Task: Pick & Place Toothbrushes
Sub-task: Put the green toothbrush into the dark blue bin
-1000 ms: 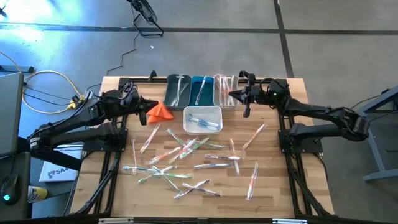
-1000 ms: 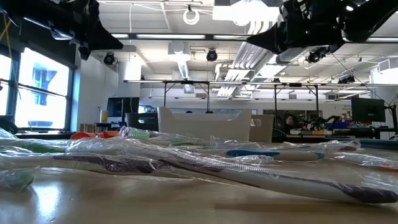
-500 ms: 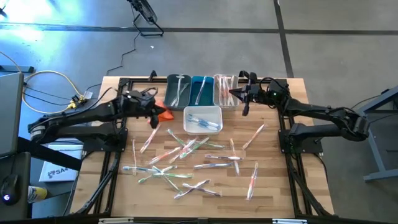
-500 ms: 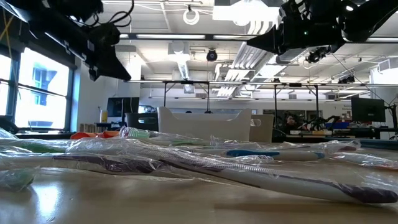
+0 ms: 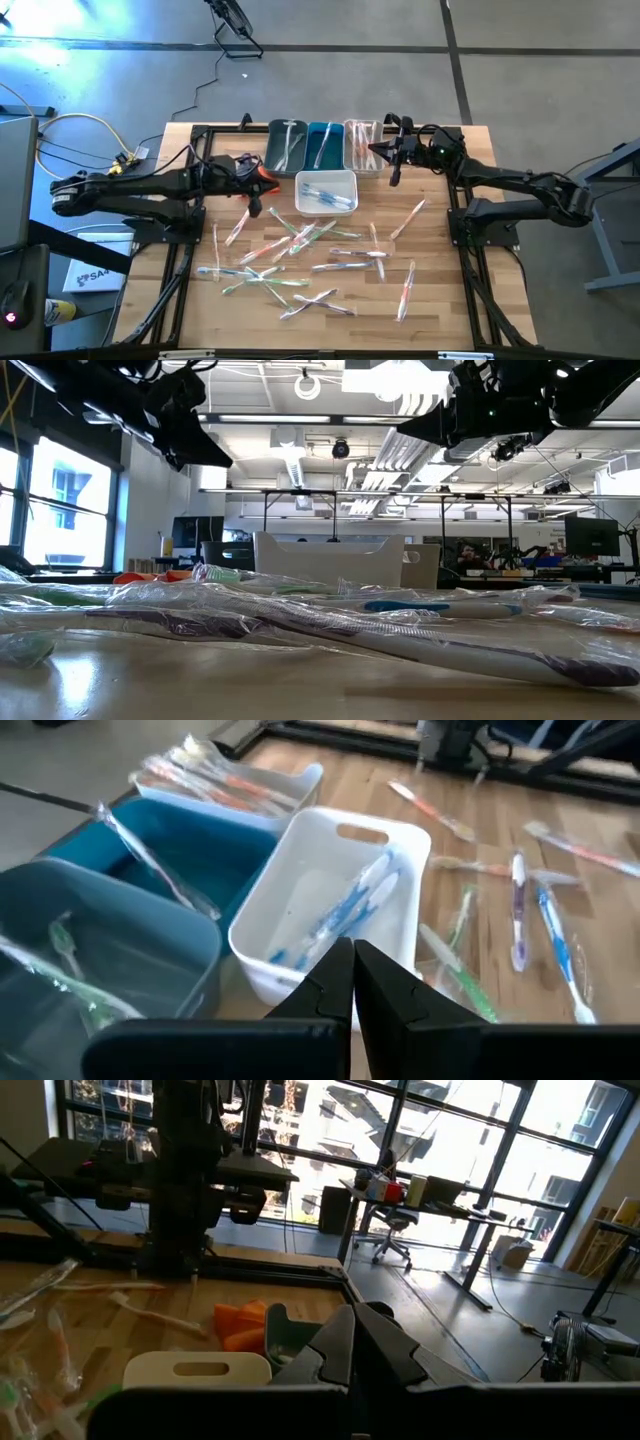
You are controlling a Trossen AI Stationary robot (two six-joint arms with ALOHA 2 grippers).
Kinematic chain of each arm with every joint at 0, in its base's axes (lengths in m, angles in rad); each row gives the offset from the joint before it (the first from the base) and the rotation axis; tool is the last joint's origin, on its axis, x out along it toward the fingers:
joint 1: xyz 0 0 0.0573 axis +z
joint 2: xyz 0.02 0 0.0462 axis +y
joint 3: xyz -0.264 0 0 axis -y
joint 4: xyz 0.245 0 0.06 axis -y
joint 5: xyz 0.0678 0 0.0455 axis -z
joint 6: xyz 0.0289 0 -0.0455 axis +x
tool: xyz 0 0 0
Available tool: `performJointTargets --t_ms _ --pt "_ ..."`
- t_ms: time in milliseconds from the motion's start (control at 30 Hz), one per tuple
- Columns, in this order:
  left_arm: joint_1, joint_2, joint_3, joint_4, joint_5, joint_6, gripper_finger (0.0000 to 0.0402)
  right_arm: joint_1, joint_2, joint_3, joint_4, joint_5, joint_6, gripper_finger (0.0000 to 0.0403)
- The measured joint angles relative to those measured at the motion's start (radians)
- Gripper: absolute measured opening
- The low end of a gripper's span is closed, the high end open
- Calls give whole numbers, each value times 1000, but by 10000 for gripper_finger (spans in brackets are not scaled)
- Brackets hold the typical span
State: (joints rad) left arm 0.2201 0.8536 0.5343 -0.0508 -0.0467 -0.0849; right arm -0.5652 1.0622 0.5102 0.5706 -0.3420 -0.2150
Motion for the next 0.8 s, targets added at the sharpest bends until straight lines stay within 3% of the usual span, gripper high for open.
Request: performJointTargets --t_ms 800 --pt "2 11 3 4 -23 59 9 0 0 0 0 1 0 2"
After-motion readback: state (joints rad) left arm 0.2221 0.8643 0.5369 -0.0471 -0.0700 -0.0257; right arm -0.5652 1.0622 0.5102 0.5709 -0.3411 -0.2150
